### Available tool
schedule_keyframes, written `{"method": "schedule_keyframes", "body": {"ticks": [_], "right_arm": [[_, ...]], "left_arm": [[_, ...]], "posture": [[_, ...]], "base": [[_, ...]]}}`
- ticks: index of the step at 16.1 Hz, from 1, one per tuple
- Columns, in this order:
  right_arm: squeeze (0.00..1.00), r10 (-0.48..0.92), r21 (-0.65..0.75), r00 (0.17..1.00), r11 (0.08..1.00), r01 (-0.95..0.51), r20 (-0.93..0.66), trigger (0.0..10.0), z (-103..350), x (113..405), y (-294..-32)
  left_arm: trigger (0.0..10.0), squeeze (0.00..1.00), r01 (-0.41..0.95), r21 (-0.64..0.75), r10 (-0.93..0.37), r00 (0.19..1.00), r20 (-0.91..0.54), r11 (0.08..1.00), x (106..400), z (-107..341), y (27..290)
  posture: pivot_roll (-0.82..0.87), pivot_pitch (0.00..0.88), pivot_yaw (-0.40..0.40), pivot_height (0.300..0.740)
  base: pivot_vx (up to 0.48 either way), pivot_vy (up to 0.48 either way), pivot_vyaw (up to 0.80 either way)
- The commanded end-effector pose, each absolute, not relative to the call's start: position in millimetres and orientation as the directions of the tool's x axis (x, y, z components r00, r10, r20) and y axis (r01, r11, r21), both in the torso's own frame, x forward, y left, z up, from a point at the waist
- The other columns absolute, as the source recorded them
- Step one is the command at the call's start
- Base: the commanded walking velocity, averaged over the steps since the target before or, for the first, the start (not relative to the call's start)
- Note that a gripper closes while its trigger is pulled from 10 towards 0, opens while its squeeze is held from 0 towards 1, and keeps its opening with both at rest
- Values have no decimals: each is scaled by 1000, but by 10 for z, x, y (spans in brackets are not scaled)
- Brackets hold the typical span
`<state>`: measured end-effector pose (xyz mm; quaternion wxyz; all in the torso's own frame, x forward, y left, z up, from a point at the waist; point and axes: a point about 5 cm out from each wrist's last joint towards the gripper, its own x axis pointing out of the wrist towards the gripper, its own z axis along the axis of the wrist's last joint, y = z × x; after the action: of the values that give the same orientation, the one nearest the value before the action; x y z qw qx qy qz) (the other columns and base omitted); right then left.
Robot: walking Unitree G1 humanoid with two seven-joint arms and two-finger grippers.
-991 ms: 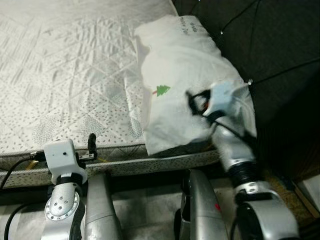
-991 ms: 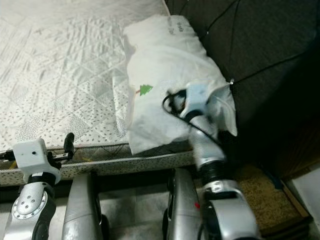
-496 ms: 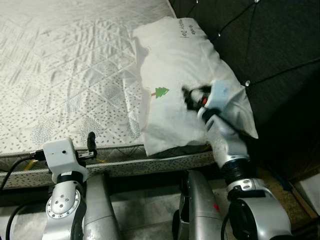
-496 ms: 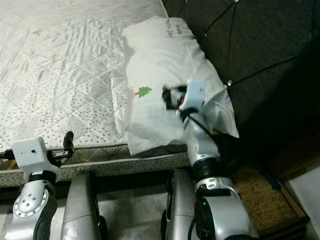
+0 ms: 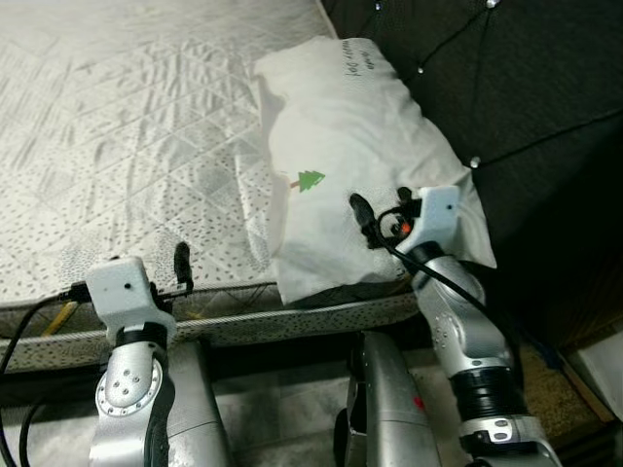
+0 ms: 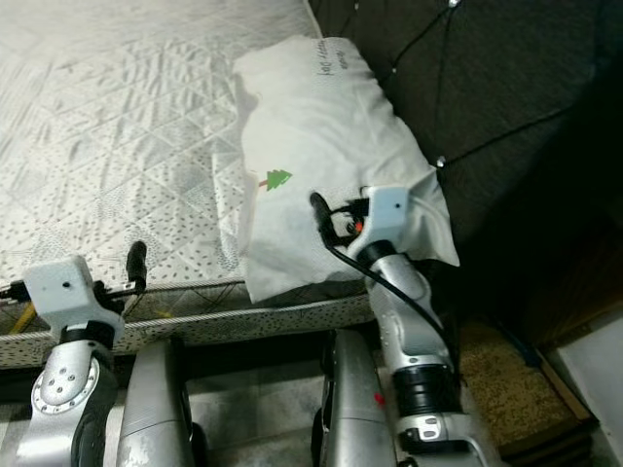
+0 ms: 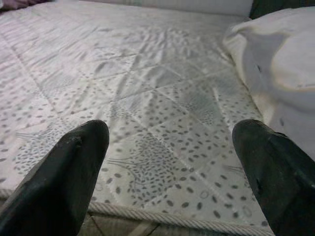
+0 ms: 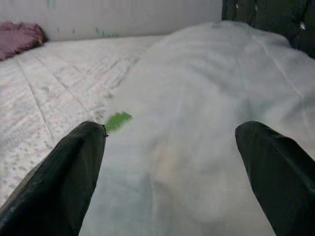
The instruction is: Clean up the room
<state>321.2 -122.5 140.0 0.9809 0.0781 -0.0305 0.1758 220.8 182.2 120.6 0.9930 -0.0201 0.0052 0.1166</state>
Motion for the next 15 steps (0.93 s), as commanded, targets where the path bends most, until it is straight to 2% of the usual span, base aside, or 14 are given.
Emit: {"method": "schedule_keyframes", "body": {"ticks": [1, 6, 10, 15], "right_arm": [[0, 355, 135, 927, 919, -370, 118, 10000, 1529, 3240, -1187], [0, 362, 143, 925, 915, -377, 120, 10000, 1570, 3255, -1148], [0, 368, 164, 923, 909, -383, 114, 10000, 1529, 3262, -1012], [0, 319, 187, 946, 927, -324, 60, 10000, 1355, 3263, -1076]], "left_arm": [[10000, 0, -232, -41, 231, 973, -19, 972, 2221, 1197, 1817], [10000, 0, -229, -51, 229, 973, -6, 972, 2256, 1227, 1831], [10000, 0, -214, -51, 214, 977, -5, 976, 2306, 1226, 1788], [10000, 0, -189, -61, 189, 982, -2, 980, 2343, 1203, 1711]], "posture": [[44, 75, -63, 553], [43, 80, -49, 608], [48, 66, -43, 663], [65, 49, -77, 718]], "base": [[0, 0, 0], [0, 0, 0], [0, 0, 0], [0, 0, 0]]}}
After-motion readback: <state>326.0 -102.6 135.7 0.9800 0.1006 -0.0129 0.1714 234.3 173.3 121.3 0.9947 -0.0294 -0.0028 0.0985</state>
